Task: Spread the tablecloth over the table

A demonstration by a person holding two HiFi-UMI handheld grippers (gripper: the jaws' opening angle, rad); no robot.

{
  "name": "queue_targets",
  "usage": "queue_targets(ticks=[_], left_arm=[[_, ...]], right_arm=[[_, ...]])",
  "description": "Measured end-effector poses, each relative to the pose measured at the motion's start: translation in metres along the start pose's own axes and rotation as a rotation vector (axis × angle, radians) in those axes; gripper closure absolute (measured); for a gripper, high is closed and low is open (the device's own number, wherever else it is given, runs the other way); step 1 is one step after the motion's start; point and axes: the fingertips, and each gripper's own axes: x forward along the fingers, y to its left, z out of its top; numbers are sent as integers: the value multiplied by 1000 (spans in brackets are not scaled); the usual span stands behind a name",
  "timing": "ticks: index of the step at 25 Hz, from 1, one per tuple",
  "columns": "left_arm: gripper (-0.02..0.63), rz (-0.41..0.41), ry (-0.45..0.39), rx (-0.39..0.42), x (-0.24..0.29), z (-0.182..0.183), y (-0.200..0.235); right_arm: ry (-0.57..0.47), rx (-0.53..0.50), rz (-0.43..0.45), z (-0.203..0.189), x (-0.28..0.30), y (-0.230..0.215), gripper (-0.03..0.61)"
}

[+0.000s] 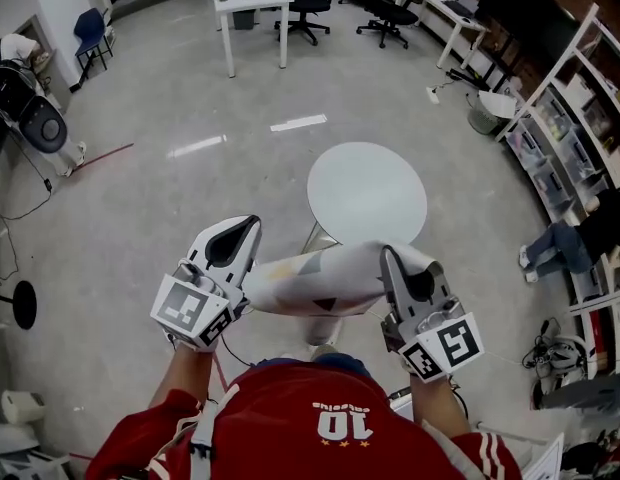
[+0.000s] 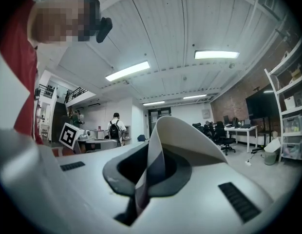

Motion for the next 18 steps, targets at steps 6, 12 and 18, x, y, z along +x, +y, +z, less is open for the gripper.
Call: queue_targets(ticks=[6, 12, 18], left_arm=[[607, 13, 12, 13, 38, -4, 10], [607, 51, 11, 6, 93, 2, 22], [607, 100, 29, 19, 142, 0, 38]], right_arm=[[-37, 17, 104, 1, 33, -16, 565], [-33, 14, 268, 3, 71, -25, 566], [-23, 40, 377, 6, 114, -51, 566]])
